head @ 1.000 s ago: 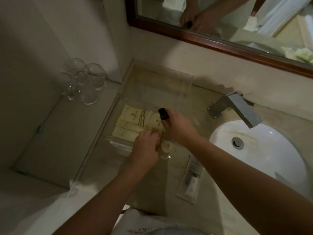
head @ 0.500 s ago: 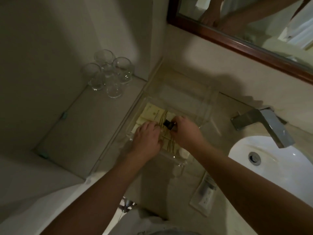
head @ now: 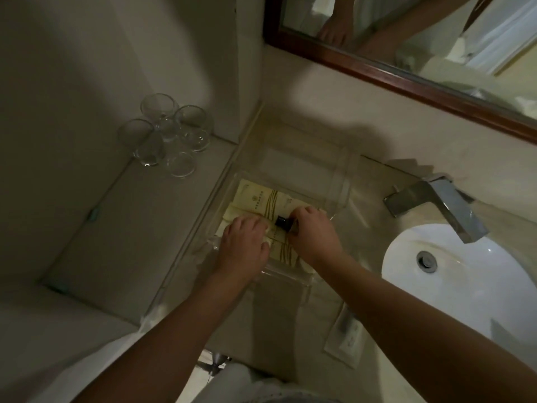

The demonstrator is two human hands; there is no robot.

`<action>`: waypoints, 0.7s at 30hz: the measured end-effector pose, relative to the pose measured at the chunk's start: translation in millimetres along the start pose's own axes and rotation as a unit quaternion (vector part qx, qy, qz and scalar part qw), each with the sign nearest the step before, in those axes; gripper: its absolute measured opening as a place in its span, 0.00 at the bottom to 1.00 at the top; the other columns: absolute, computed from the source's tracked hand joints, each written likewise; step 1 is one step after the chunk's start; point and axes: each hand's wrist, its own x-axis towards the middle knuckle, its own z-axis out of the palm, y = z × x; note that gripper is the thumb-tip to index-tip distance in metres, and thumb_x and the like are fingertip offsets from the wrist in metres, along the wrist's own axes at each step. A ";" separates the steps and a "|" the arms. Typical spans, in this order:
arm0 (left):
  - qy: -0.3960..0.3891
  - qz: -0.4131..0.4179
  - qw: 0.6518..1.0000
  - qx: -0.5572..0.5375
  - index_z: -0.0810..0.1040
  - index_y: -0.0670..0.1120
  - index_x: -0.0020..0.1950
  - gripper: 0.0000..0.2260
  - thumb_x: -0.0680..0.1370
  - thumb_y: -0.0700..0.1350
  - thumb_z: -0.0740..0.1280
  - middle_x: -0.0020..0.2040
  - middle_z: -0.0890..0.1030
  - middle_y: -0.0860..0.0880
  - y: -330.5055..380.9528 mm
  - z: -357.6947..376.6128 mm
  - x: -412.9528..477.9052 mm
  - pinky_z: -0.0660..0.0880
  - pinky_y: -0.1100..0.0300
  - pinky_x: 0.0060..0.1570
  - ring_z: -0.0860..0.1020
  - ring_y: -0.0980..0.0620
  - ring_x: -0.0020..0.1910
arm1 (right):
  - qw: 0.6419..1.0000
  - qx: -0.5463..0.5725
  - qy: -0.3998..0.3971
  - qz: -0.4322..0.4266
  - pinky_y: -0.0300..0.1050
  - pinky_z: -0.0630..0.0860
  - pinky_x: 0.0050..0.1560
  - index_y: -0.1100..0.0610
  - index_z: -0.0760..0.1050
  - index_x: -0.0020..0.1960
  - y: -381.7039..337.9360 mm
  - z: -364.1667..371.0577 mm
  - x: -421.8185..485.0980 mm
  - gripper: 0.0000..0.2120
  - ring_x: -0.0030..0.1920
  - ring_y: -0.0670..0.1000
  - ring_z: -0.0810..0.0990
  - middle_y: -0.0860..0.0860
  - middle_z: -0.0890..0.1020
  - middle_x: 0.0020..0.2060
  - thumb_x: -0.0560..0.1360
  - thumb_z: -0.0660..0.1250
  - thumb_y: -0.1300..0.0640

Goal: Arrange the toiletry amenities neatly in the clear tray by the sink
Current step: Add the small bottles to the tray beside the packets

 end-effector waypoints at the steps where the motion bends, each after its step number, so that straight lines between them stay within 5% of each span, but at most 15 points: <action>1: 0.000 0.002 1.000 -0.002 0.73 0.50 0.62 0.18 0.73 0.49 0.62 0.63 0.75 0.51 -0.4 0.6 -0.7 0.68 0.54 0.58 0.69 0.49 0.60 | 1.000 0.000 0.002 0.001 0.49 0.75 0.54 0.53 0.74 0.58 0.2 -0.3 -0.3 0.12 0.55 0.54 0.74 0.51 0.77 0.54 0.75 0.64 0.54; 12: -0.014 -0.005 1.000 -0.006 0.72 0.50 0.64 0.17 0.75 0.49 0.61 0.68 0.71 0.51 0.6 -1.4 -5.4 0.65 0.52 0.65 0.65 0.49 0.67 | 1.000 0.011 -0.009 0.002 0.50 0.73 0.56 0.53 0.74 0.59 -1.6 -1.0 -1.1 0.13 0.56 0.55 0.73 0.52 0.77 0.55 0.74 0.65 0.55; 21: 0.023 -0.007 0.998 -0.052 0.74 0.47 0.63 0.17 0.74 0.47 0.62 0.65 0.74 0.49 7.5 -9.5 -7.2 0.68 0.52 0.63 0.68 0.49 0.64 | 0.996 0.062 0.051 0.045 0.46 0.74 0.51 0.50 0.72 0.63 14.6 -19.6 -22.7 0.19 0.55 0.52 0.76 0.49 0.77 0.56 0.75 0.66 0.46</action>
